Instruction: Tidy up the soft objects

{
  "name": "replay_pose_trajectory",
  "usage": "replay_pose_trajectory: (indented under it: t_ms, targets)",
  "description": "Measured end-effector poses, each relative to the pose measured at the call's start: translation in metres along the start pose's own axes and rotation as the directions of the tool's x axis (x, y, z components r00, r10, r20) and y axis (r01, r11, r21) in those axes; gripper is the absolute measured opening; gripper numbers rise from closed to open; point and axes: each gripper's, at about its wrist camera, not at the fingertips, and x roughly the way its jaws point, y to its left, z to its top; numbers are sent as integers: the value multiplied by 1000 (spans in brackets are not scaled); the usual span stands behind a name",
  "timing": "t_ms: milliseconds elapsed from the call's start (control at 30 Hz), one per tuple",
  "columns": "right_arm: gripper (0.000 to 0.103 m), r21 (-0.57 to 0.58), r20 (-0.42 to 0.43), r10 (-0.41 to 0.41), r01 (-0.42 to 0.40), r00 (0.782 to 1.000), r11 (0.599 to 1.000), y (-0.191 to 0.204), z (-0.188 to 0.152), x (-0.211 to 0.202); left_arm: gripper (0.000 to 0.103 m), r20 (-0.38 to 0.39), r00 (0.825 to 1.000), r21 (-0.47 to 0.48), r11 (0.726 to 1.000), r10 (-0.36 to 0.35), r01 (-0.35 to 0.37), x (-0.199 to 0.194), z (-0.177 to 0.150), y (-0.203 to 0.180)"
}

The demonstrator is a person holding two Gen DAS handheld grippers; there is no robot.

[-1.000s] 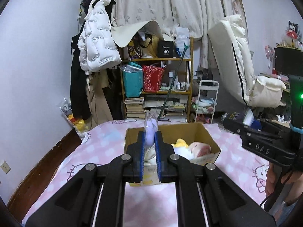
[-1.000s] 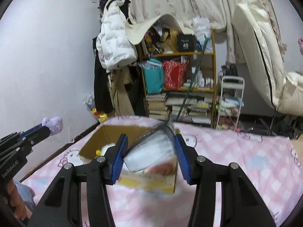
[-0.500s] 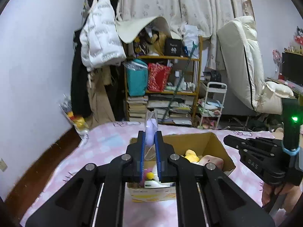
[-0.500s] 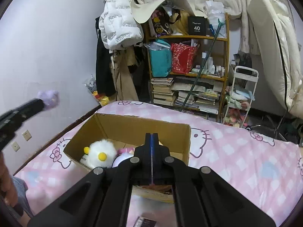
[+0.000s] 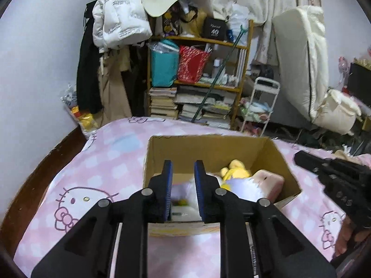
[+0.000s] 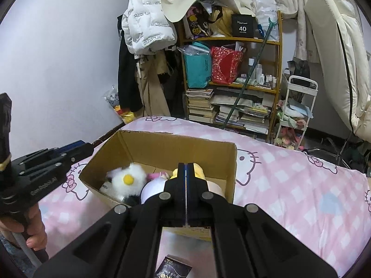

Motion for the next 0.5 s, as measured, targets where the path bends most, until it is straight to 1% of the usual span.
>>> replay_pose_trajectory:
  t_ms: [133,267,333,367,400,433,500]
  targets:
    - [2,9,-19,2,-2,1000,1000,0,-3,-3,21,-36,999,-1,1000,21,-22,-1,-6,1]
    - [4,-1,-23,5,-5,1000,1000,5,-6,-10,26,-30,999,-3,1000,19,-19,-15,-8,2]
    - [4,-5,-22,1,-1,1000,1000,7,-6,-14,30,-17,999,8,999,36,-36,-27,-10,0]
    - [6,-4,-20,1,-1,1000,1000,8,-7,-16,35,-13,999,12,999,40,-39,-32,-10,-1]
    - [11,1,-22,4,-4,1000,1000,8,-7,-19,42,-10,999,15,999,45,-44,-35,-9,-1]
    - [14,4,-21,6,-6,1000,1000,8,-8,-20,46,-4,998,21,998,60,-60,-42,-11,-3]
    - [34,13,-14,3,-3,1000,1000,9,-10,-25,50,5,997,34,996,80,-80,-51,-13,-5]
